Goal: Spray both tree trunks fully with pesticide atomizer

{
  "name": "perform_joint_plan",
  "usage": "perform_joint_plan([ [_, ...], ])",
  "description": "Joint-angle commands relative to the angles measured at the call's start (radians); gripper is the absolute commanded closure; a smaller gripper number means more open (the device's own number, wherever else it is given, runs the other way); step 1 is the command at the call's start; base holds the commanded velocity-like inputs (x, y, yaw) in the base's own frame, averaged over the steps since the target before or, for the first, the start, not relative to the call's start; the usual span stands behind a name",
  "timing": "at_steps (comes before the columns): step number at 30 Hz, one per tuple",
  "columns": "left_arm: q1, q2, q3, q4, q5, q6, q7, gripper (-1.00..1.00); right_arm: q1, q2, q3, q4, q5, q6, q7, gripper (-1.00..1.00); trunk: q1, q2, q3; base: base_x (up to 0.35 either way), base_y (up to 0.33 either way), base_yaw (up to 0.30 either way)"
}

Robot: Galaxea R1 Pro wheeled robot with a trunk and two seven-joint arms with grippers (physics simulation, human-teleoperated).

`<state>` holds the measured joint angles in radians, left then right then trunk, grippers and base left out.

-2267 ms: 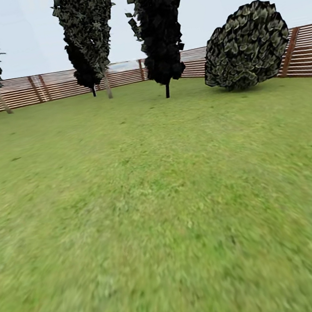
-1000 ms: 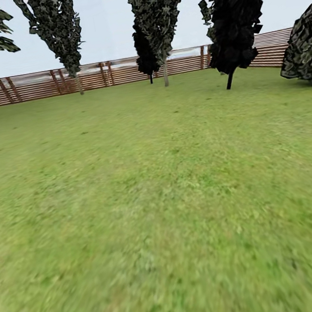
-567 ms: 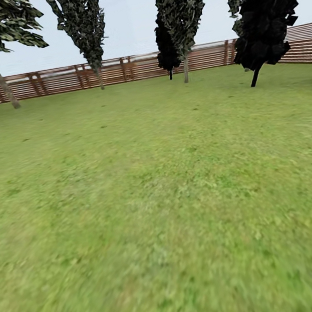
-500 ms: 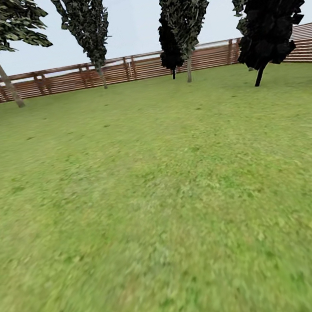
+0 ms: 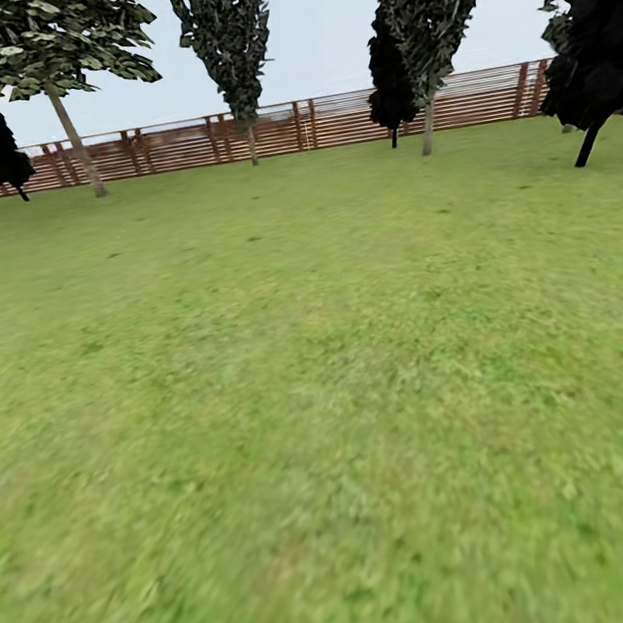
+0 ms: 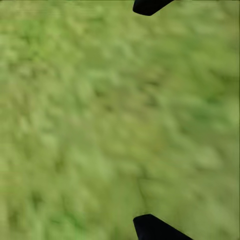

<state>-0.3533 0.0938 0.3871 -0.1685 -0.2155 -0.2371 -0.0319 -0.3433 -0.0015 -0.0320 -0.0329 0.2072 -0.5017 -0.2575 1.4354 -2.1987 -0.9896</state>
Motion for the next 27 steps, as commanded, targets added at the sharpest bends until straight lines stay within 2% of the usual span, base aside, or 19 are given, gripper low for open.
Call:
perform_joint_plan([
  [1,-0.001,0.000,0.009,0.001,-0.008,-0.004,-0.003,1.00,0.000,0.000,-0.003,0.001,0.011,-0.001,-0.006,-1.00,0.000,0.000,-0.001,0.000,0.000,0.282],
  [10,-0.001,0.001,0.012,0.000,-0.005,-0.004,-0.002,1.00,0.000,0.000,-0.003,0.001,0.011,-0.001,-0.006,-1.00,0.000,0.000,-0.007,0.289,0.018,0.282],
  [18,-0.001,0.001,0.012,0.001,-0.005,-0.005,-0.002,1.00,0.000,0.000,-0.003,0.001,0.011,-0.001,-0.006,-1.00,0.000,0.000,-0.012,0.276,0.181,0.282],
  [27,-0.001,0.000,0.010,0.003,-0.008,-0.005,-0.003,1.00,0.000,0.000,-0.003,0.001,0.011,-0.001,-0.006,-1.00,0.000,0.000,-0.017,0.023,0.021,0.282],
])
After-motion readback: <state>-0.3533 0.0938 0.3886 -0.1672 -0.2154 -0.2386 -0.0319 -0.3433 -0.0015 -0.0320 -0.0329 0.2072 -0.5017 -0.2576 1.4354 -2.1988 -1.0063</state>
